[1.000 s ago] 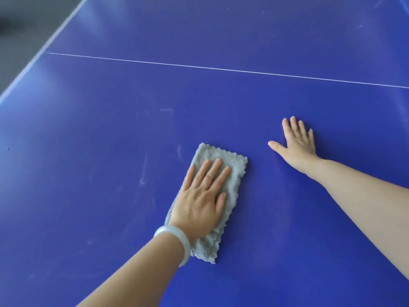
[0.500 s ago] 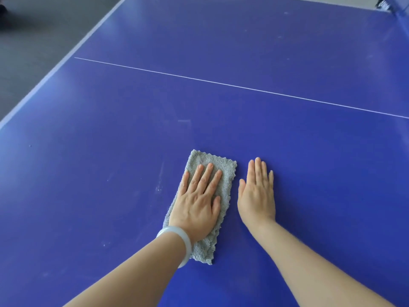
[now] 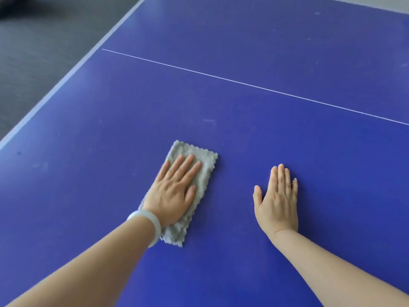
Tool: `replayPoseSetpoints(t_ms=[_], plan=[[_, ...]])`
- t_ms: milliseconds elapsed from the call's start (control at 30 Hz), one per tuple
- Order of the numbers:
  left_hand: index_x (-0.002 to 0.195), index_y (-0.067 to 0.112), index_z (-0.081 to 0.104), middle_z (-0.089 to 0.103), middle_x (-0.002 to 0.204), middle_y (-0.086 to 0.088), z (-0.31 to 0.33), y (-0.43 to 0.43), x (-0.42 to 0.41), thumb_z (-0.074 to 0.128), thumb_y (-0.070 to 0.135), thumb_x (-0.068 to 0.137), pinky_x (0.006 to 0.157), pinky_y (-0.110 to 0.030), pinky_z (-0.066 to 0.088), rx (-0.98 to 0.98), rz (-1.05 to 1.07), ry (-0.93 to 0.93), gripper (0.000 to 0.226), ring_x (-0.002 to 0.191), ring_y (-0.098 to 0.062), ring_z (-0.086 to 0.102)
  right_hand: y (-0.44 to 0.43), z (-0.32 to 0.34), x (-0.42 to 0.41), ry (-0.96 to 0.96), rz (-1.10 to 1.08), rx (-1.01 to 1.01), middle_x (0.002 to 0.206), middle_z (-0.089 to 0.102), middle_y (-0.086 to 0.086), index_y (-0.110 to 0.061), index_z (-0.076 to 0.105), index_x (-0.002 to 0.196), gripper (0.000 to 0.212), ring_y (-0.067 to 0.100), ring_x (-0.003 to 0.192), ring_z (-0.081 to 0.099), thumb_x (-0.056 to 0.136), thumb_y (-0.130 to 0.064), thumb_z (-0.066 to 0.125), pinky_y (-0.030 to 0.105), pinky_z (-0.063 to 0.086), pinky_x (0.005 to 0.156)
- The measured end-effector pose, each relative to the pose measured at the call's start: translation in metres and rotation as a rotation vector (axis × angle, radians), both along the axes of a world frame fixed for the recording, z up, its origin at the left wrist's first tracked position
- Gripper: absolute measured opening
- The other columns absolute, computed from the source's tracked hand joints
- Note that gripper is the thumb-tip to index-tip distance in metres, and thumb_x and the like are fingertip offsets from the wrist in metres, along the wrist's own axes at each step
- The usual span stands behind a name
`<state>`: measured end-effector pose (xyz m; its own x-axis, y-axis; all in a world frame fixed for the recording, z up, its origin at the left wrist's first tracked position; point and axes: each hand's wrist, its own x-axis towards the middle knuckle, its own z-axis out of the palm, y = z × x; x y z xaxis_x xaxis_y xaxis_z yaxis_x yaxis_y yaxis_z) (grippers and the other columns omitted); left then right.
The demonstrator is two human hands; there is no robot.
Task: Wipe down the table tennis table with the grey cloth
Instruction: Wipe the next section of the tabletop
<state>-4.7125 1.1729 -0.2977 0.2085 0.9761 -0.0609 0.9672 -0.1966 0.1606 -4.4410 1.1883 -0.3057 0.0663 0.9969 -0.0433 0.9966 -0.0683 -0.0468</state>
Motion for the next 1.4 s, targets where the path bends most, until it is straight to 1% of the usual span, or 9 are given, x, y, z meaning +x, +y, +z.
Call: replayPoseSetpoints(t_ms=[100,200,367,500,600,700,1000,1233,1400], plan=[[0.159,0.033,0.003,-0.002,0.167,0.008,-0.003,0.035,-0.003,0.021,0.04,0.101,0.124,-0.04,-0.006,-0.049,0.315,-0.038,0.06,0.152,-0.013,-0.01,0.0,-0.002,0.0,-0.012,-0.005,0.003,0.165,0.01,0.014,-0.002,0.014,0.157,0.072,0.026,0.154,0.008,0.1,-0.044,0.027,0.046,0.006,0.125],[0.159,0.026,0.003,-0.004,0.167,0.002,-0.004,0.021,0.039,0.015,0.039,0.1,0.123,-0.044,-0.007,-0.039,0.44,-0.057,0.062,0.152,-0.018,-0.011,0.0,-0.002,0.001,-0.008,-0.003,0.001,0.165,0.009,0.014,-0.002,0.013,0.157,0.071,0.026,0.154,0.007,0.101,-0.044,0.027,0.046,0.005,0.125],[0.159,0.022,0.01,0.004,0.167,-0.001,-0.004,-0.066,0.11,0.023,0.04,0.102,0.123,-0.048,0.003,-0.008,0.088,-0.068,0.061,0.153,-0.021,-0.006,0.0,0.001,0.0,0.028,-0.005,-0.014,0.165,0.011,0.015,-0.001,0.015,0.156,0.07,0.027,0.154,0.008,0.101,-0.041,0.032,0.046,0.006,0.125],[0.159,0.031,0.009,0.005,0.166,0.007,-0.003,-0.071,0.044,0.025,0.043,0.102,0.123,-0.043,0.001,-0.032,-0.194,-0.004,0.061,0.153,-0.015,-0.004,0.0,0.001,0.001,0.019,0.003,-0.014,0.165,0.009,0.014,-0.002,0.014,0.157,0.07,0.026,0.154,0.006,0.101,-0.043,0.03,0.046,0.005,0.125],[0.158,0.033,0.008,0.006,0.166,0.008,0.001,-0.047,-0.015,0.021,0.043,0.1,0.124,-0.042,0.0,-0.028,0.023,0.012,0.06,0.153,-0.013,-0.005,-0.001,0.001,0.001,0.019,-0.001,-0.021,0.166,0.008,0.013,-0.004,0.011,0.157,0.071,0.025,0.154,0.005,0.101,-0.044,0.026,0.045,0.004,0.125],[0.159,0.032,0.007,0.003,0.166,0.009,-0.001,-0.04,-0.022,0.016,0.045,0.1,0.125,-0.041,-0.001,-0.04,0.204,0.01,0.061,0.153,-0.012,-0.006,-0.001,0.001,0.001,0.015,0.004,-0.034,0.166,0.006,0.013,-0.003,0.01,0.157,0.07,0.025,0.154,0.003,0.102,-0.044,0.026,0.045,0.003,0.125],[0.159,0.033,0.004,0.001,0.166,0.01,-0.006,-0.042,-0.02,0.015,0.044,0.101,0.124,-0.043,0.002,-0.027,0.196,-0.01,0.06,0.152,-0.011,-0.008,0.009,0.004,-0.02,0.027,0.125,-0.055,0.166,0.006,0.013,-0.003,0.01,0.157,0.065,0.025,0.154,0.004,0.104,-0.035,0.032,0.048,0.0,0.123],[0.159,0.032,0.002,-0.001,0.166,0.01,-0.002,-0.041,-0.022,0.02,0.043,0.102,0.124,-0.044,0.005,-0.051,0.185,-0.039,0.061,0.153,-0.012,-0.007,0.111,0.005,-0.046,0.069,-0.124,-0.069,0.167,-0.001,0.009,-0.005,0.003,0.158,0.062,0.022,0.154,-0.003,0.107,-0.034,0.022,0.049,-0.004,0.124],[0.159,0.028,0.011,0.006,0.166,0.006,-0.001,-0.042,-0.02,0.03,0.037,0.1,0.122,-0.047,0.009,-0.051,0.157,-0.04,0.063,0.154,-0.018,0.002,0.129,-0.001,-0.05,0.106,-0.196,-0.029,0.167,0.002,0.005,-0.009,0.006,0.158,0.061,0.018,0.154,-0.001,0.106,-0.036,0.021,0.047,-0.004,0.124]])
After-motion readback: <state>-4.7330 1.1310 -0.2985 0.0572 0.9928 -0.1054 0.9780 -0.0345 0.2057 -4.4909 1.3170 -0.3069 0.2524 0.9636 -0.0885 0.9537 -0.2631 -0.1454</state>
